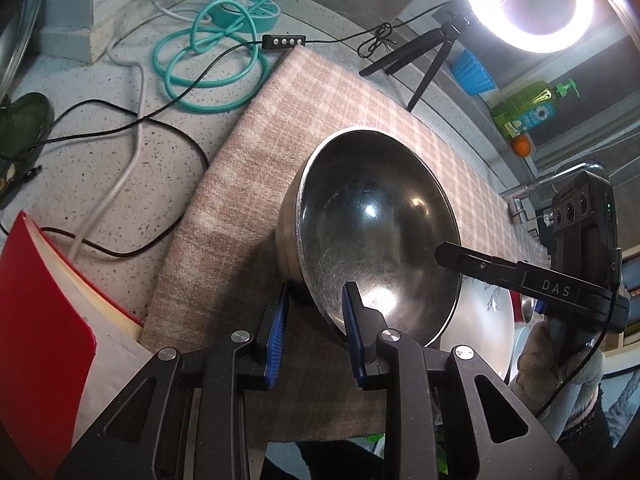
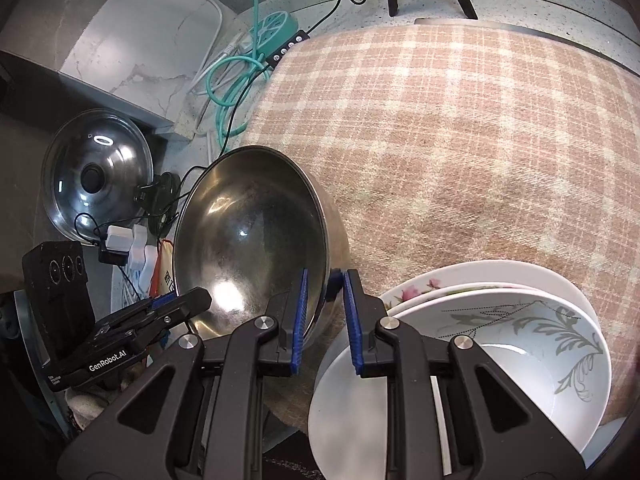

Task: Organize plates and bowls
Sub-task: 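Lower the steel bowl beside the plate stack and open both grippers, then move both grippers toward the red-outside steel bowl rim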

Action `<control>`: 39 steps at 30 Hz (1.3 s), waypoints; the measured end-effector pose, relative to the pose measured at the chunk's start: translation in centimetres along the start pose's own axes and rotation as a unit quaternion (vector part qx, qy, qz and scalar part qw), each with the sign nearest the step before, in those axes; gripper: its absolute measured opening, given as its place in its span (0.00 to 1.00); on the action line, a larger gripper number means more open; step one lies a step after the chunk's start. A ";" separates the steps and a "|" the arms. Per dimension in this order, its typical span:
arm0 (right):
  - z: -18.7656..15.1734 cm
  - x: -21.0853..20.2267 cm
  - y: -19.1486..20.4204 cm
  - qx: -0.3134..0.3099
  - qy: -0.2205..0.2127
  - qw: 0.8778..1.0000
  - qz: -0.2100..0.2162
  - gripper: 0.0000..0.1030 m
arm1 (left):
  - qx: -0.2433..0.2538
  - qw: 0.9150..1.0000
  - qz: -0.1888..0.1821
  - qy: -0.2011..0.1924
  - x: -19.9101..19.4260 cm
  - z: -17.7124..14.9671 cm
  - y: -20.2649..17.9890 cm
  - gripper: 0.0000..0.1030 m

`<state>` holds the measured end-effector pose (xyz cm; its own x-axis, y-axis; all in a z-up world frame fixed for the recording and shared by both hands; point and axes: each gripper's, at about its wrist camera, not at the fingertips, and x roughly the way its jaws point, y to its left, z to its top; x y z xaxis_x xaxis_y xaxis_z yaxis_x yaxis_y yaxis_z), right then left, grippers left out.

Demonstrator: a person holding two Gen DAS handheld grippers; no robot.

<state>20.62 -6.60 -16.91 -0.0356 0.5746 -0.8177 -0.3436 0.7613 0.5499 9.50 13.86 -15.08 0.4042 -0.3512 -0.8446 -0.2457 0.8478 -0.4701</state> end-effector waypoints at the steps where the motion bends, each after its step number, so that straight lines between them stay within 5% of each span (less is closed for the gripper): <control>1: 0.0 0.0 0.1 -0.001 0.000 1.000 -0.001 0.19 | -0.001 1.000 -0.001 0.001 0.0 0.0 0.0 0.25; 6: -0.1 -0.2 0.3 -0.006 -0.005 1.000 -0.005 0.20 | 0.006 1.000 0.002 0.001 0.0 0.1 -0.3 0.25; 10: -0.2 -1.0 0.6 -0.010 -0.020 1.000 -0.011 0.50 | 0.011 1.000 0.009 -0.005 -0.4 0.1 -0.6 0.30; 13: -0.2 -1.6 0.5 -0.010 -0.029 0.999 -0.011 0.53 | 0.021 1.000 0.016 -0.011 -0.8 0.1 -1.0 0.32; 20: -0.7 -3.5 0.3 0.002 -0.063 0.998 -0.011 0.77 | 0.057 0.996 0.047 -0.046 -2.5 0.2 -2.5 0.54; 26: -1.6 -6.2 0.6 -0.001 -0.103 0.994 -0.023 0.87 | 0.090 0.991 0.062 -0.074 -3.8 0.3 -4.5 0.59; 39: -5.4 -14.1 0.1 -0.008 -0.186 0.981 -0.050 0.87 | 0.152 0.984 0.024 -0.089 -4.6 0.2 -10.2 0.59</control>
<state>16.03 -16.26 -6.23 0.3441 0.5687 -0.7471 -0.3418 0.8170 0.4645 10.33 6.93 -6.33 0.5527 -0.2554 -0.7933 -0.0050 0.9509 -0.3096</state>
